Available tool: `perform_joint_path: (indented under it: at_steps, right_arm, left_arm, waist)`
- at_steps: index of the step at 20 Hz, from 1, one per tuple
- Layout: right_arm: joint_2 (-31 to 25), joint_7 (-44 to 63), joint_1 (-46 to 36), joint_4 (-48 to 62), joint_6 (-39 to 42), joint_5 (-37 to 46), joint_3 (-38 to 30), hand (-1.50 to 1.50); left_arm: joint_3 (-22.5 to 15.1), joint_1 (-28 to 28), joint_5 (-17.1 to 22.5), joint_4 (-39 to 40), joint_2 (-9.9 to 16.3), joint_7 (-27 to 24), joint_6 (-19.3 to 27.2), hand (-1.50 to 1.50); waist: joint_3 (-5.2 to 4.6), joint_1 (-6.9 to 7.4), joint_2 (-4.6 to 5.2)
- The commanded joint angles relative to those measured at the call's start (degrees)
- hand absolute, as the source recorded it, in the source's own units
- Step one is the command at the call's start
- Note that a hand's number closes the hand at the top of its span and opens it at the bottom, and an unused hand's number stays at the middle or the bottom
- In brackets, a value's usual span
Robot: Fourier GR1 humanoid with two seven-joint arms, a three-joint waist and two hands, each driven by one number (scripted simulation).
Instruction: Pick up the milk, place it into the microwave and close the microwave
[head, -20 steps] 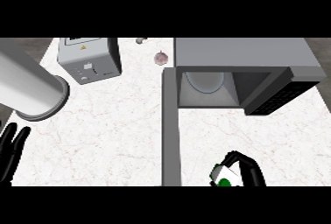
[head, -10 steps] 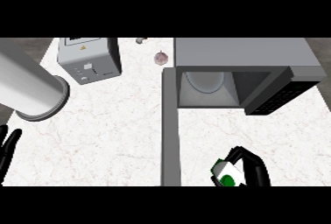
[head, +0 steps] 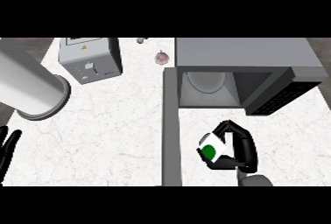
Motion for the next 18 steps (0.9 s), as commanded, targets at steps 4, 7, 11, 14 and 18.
perform_joint_path:
  at_steps: [4,7,11,14,18]
  right_arm:
    - [0.16,14.40,-15.93,6.24,-10.47,3.78,-0.98,1.50]
    - [-0.70,14.22,-23.64,15.59,-13.49,6.15,-5.25,1.50]
    - [-1.94,16.02,-31.20,24.19,-15.19,7.71,-7.44,1.50]
    - [-4.87,13.00,-37.83,33.77,-15.12,6.91,-11.61,1.50]
    - [-7.64,13.73,-44.97,42.82,-17.34,8.49,-13.42,1.50]
  left_arm:
    - [3.82,-1.45,2.40,1.35,1.61,0.89,-0.51,-1.50]
    - [1.40,-1.25,-0.41,3.80,0.18,-1.70,-1.62,-1.50]
    - [3.15,-1.16,2.32,3.23,1.81,-0.57,-3.40,-1.50]
    - [3.30,-2.79,1.69,4.94,1.58,-2.22,-3.50,-1.50]
    - [3.00,-5.47,2.50,4.00,2.48,2.09,-1.94,-1.50]
  waist:
    - [0.00,0.53,0.09]
    - [0.02,0.96,0.31]
    - [0.03,0.94,0.31]
    - [0.06,1.60,0.64]
    - [0.11,2.21,1.04]
